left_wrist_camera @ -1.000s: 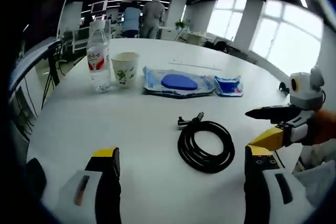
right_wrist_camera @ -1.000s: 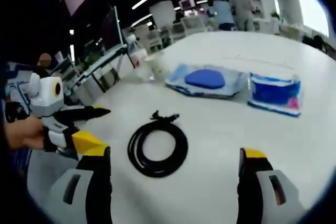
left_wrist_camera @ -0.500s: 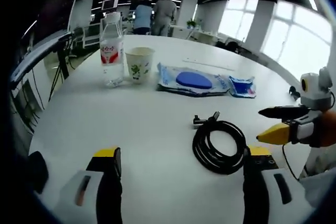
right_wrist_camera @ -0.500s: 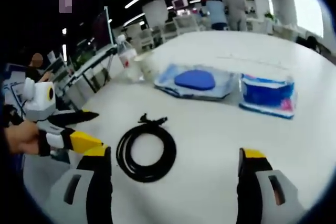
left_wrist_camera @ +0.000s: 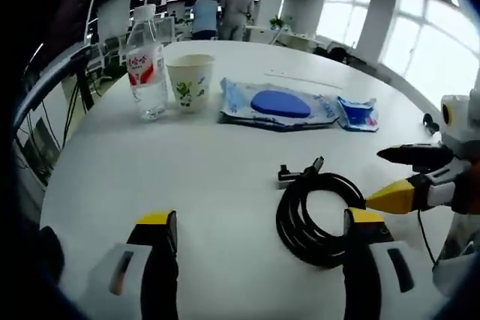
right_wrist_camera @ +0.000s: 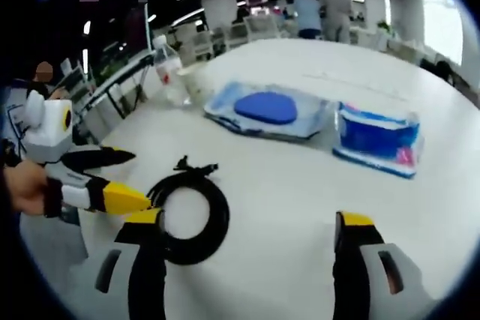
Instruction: Arrange the tabletop items into an orderly group along one side of the table until the central work area is clear of visible clutter.
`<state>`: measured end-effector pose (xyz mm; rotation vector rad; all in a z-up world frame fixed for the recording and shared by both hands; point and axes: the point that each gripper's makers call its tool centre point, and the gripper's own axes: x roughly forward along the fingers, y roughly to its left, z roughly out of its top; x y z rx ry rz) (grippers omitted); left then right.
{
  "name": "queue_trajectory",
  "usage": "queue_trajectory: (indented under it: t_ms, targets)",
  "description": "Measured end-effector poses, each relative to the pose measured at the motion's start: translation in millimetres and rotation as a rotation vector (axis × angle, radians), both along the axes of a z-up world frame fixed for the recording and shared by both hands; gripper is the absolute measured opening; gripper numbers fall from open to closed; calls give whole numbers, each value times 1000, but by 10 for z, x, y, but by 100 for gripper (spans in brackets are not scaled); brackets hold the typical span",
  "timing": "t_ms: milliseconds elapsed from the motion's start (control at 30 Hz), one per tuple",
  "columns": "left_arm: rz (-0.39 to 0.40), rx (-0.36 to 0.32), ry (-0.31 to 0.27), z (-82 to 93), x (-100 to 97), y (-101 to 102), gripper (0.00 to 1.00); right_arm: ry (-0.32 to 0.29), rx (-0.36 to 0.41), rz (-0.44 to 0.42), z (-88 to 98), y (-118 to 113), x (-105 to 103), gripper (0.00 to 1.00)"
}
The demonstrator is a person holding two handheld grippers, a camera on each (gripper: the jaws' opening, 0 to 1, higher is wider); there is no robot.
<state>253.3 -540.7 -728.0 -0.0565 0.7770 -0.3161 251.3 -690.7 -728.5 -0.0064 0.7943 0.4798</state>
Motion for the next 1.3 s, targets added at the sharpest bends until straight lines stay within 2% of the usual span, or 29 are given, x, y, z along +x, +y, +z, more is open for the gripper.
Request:
queue_trajectory:
  t_ms: [200, 333, 467, 567, 633, 667, 900, 1033, 1300]
  targets:
    - [6, 28, 12, -61, 72, -46, 89, 11, -32, 28, -69, 77, 25, 86]
    - [-4, 54, 23, -104, 49, -69, 87, -15, -70, 45, -69, 105, 82, 81]
    - [-20, 87, 36, -170, 1, -86, 85, -8, -90, 75, -105, 176, 90, 79]
    - [-38, 122, 36, -188, -21, -84, 83, -16, -129, 106, -122, 193, 85, 74]
    - [-67, 209, 40, -218, -47, -12, 79, -15, -152, 129, -142, 204, 70, 70]
    - [-46, 170, 38, -210, -40, -57, 79, -10, -162, 136, -160, 208, 67, 68]
    - [-57, 192, 43, -199, -50, -121, 72, 3, -178, 171, -179, 268, 41, 60]
    - [-54, 191, 37, -194, -71, -142, 68, 6, -215, 205, -200, 288, 8, 50]
    - [-69, 187, 24, -187, -87, -190, 60, 8, -213, 228, -194, 348, -19, 42]
